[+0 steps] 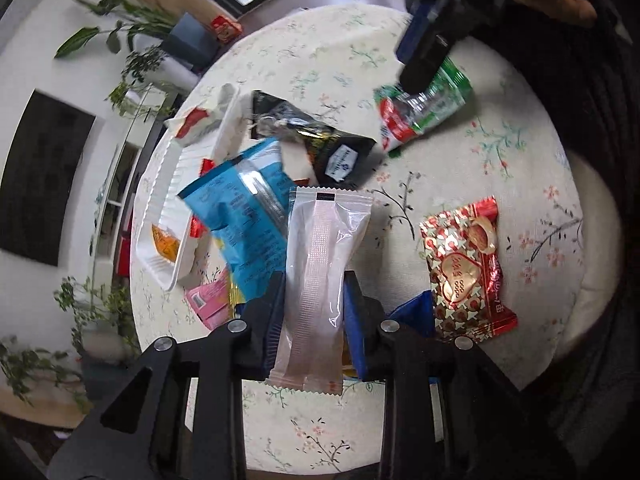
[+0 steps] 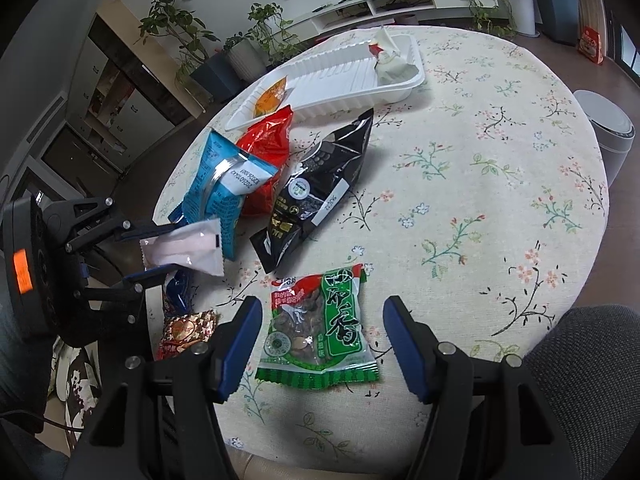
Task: Organize snacks
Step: 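Lift the pink wafer with the left tool while the right tool grasps the green seaweed packet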
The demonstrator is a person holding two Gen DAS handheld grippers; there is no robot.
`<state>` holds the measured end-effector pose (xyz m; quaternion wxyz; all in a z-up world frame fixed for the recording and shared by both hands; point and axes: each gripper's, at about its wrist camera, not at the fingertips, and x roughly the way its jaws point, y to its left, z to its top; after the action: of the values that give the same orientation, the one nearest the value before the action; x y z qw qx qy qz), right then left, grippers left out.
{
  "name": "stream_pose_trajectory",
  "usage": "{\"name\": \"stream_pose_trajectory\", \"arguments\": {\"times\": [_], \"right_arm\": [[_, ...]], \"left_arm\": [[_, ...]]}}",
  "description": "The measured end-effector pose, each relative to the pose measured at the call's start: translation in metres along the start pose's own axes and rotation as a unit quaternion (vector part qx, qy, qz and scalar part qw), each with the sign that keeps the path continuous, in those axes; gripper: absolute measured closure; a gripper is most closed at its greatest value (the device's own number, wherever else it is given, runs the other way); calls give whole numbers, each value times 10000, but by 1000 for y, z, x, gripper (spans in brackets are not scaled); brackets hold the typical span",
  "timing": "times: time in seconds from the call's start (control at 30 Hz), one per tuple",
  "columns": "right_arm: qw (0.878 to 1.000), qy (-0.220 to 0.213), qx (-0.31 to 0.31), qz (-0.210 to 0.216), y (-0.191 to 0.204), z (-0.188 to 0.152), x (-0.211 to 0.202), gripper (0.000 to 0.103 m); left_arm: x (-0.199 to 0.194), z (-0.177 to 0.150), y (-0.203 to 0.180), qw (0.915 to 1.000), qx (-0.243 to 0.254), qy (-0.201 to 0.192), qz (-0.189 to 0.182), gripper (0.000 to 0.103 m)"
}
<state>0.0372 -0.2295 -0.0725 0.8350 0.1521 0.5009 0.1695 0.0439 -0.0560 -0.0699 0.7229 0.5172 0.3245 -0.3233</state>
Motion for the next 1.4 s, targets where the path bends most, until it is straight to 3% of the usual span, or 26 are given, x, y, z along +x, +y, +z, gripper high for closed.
{"name": "stream_pose_trajectory", "arguments": {"times": [0.3, 0.57, 0.73, 0.87, 1.0, 1.07, 1.23, 1.3, 1.33, 1.4], "right_arm": [[9990, 152, -392, -170, 17, -5, 8, 36], [9926, 259, -824, -851, 29, -10, 24, 36], [9875, 288, -1076, -1117, 38, -12, 30, 36], [9983, 357, -336, -326, 21, -2, 18, 36], [9976, 285, 121, -617, -2, 3, 9, 37], [9970, 345, 186, -672, -4, 2, 10, 40], [9933, 543, -448, -913, 24, -2, 24, 48], [9909, 527, -645, -1054, 30, -3, 28, 59], [9908, 529, -697, -1031, 32, -3, 29, 72], [9914, 552, -709, -949, 33, -3, 30, 77]], "left_arm": [[-26, -23, 17, 9896, -1333, -441, -316, 77], [-43, -47, 31, 9597, -2625, -857, -519, 77], [-56, -53, 30, 9502, -2887, -1059, -505, 77], [-63, -58, 26, 9449, -3004, -1187, -544, 77], [-63, -63, 24, 9415, -3091, -1219, -559, 77], [-62, -66, 25, 9399, -3131, -1229, -582, 77], [-61, -68, 23, 9402, -3123, -1216, -614, 77], [-61, -69, 21, 9399, -3133, -1210, -614, 77], [-62, -70, 21, 9395, -3144, -1214, -612, 77], [-63, -71, 21, 9386, -3166, -1222, -620, 77]]}}
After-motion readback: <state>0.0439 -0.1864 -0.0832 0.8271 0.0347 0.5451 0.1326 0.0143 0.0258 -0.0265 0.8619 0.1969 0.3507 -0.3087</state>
